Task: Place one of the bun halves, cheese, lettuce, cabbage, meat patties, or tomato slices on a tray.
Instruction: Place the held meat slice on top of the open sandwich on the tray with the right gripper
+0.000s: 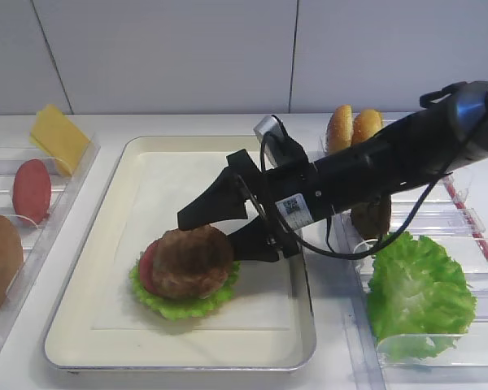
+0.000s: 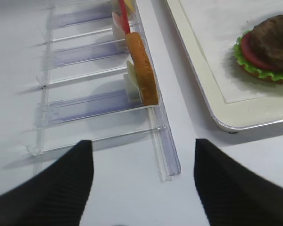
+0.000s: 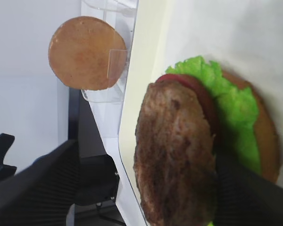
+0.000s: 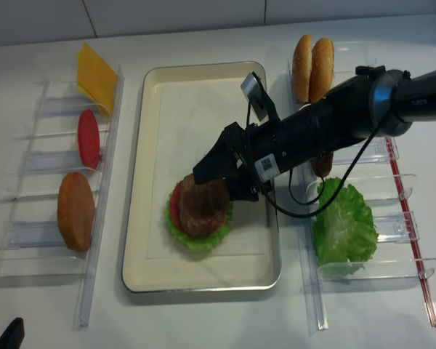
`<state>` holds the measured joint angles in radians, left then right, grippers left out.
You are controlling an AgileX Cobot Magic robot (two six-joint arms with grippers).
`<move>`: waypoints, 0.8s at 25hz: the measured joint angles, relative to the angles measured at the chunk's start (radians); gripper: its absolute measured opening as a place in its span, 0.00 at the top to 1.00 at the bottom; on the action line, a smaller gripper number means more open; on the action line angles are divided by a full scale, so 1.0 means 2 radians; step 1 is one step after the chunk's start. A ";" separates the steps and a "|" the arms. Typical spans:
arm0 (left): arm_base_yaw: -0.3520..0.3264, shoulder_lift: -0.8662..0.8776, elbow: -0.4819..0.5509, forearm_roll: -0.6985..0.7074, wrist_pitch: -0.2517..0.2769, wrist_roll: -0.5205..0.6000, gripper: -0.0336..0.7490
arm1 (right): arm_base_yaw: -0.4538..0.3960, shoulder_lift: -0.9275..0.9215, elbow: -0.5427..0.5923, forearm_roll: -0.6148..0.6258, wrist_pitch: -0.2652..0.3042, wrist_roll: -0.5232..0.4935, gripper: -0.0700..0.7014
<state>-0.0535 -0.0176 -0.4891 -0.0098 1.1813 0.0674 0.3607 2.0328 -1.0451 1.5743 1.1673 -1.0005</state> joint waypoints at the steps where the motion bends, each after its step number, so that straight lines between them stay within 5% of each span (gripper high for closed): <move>1: 0.000 0.000 0.000 0.000 0.000 0.000 0.36 | 0.000 0.000 -0.002 -0.004 0.000 0.001 0.19; 20: 0.000 0.000 0.000 0.000 0.000 0.000 0.36 | 0.000 0.001 -0.135 -0.225 0.004 0.140 0.19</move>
<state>-0.0535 -0.0176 -0.4891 -0.0098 1.1813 0.0674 0.3607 2.0344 -1.3154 1.1238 1.1750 -0.7201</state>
